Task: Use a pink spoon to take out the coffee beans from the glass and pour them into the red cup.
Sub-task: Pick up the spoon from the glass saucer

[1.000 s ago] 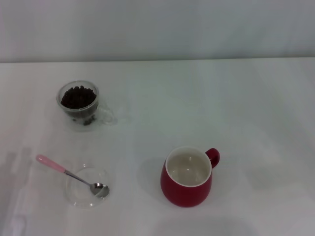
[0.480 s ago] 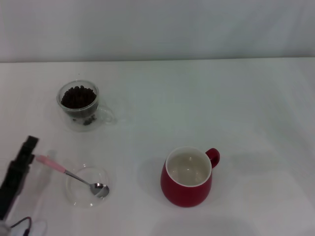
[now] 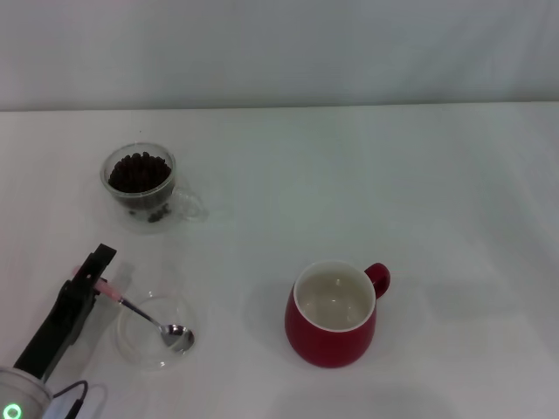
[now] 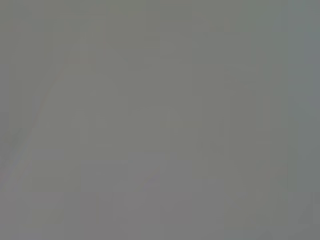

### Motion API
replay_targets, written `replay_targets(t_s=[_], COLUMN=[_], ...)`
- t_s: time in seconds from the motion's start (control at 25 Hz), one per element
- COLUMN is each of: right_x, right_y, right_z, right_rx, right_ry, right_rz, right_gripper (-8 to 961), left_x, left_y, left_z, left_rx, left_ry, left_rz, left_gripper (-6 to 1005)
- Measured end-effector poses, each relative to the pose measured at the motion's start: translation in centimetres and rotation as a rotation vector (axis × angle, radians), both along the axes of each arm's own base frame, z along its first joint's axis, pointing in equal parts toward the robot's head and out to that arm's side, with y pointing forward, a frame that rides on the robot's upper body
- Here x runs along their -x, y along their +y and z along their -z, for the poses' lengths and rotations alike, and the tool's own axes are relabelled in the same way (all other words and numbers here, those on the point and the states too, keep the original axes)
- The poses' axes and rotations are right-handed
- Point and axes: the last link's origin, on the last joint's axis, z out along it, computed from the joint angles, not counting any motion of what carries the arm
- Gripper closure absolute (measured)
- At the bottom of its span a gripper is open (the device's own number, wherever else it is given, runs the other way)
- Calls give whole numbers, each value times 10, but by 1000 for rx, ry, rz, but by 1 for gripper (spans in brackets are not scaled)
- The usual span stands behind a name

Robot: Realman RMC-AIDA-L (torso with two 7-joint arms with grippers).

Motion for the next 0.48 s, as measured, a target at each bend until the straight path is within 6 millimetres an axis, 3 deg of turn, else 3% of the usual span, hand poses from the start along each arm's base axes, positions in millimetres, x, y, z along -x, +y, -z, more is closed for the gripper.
replay_targets(t_s=[0.48], right_x=[-2], right_y=[-1], right_z=[1], right_rx=[-12], right_ry=[12], right_rz=[17], right_gripper=[221], left_x=[-10], left_y=[-10], left_z=[5], left_rx=[-2], left_ry=[19], left_rz=[66], left_gripper=[298])
